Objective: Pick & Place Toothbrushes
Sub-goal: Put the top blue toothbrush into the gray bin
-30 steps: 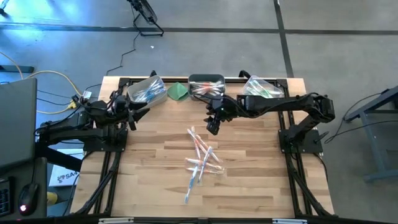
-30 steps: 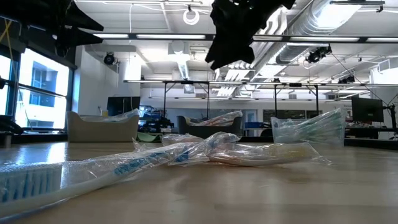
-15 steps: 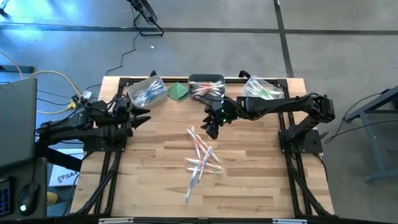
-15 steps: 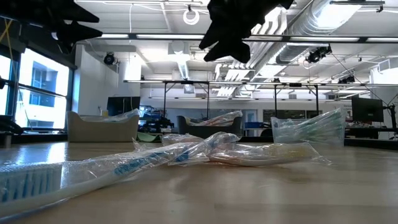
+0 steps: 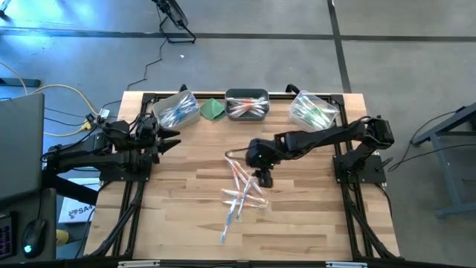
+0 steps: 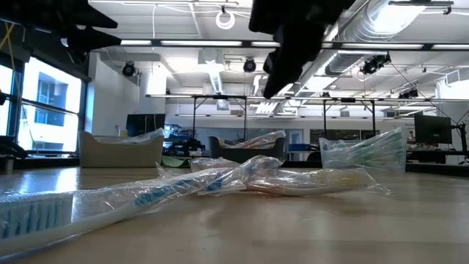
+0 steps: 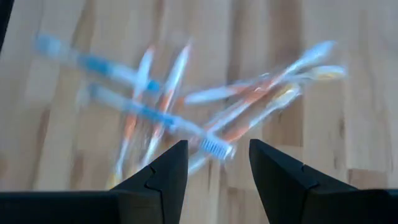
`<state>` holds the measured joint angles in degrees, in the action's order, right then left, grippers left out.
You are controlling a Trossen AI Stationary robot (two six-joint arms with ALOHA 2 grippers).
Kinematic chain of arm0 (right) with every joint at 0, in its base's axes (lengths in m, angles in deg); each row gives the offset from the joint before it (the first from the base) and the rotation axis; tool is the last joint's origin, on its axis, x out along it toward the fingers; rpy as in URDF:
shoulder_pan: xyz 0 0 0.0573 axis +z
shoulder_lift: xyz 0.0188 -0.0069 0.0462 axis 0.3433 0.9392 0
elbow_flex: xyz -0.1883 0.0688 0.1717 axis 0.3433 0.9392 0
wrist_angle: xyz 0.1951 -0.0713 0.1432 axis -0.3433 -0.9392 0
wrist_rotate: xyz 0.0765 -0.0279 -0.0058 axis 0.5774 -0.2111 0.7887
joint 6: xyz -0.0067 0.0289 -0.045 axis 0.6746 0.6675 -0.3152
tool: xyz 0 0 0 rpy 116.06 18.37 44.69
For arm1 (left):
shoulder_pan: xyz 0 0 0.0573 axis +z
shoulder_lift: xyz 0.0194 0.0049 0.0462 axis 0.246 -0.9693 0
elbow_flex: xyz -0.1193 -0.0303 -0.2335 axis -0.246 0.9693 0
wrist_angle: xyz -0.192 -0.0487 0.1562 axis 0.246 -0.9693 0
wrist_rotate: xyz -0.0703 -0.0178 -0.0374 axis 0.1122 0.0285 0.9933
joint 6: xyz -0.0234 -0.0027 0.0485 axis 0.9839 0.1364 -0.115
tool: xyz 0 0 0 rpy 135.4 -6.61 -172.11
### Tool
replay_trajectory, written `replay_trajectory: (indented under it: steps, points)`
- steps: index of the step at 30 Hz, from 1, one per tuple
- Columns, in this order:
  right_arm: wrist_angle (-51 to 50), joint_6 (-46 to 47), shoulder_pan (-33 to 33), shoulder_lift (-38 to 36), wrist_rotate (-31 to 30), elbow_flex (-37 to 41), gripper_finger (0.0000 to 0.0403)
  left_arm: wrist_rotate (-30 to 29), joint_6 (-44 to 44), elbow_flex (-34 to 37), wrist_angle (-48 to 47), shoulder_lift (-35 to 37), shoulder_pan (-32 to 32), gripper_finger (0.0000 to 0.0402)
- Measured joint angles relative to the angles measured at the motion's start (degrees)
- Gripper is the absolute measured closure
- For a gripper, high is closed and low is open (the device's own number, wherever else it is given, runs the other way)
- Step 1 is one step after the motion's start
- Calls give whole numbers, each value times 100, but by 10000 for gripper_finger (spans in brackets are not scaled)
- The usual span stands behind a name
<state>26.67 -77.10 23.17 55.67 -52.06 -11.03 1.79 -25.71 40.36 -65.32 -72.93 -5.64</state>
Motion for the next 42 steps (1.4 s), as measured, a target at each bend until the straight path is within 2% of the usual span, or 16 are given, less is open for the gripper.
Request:
replay_trajectory:
  steps: [4,8,12,21,28,34,42]
  points:
    - [-218,-1179,76,104,433,10,239,-28,-127,0,-13,0,0,223]
    - [129,-1625,148,354,811,26,239,-48,-136,0,-18,0,0,223]
    - [405,-2001,253,746,807,28,239,-42,-121,0,-56,0,0,223]
    - [759,-2332,370,1380,329,31,239,-52,-116,0,-84,0,0,223]
    - [785,-2728,356,1519,-227,34,239,-55,-115,0,-107,0,0,223]
    - [662,-2947,324,1726,-231,20,240,-57,-115,0,-116,0,0,223]
    - [661,-2952,312,1650,-274,28,293,-59,-114,0,-118,0,0,223]
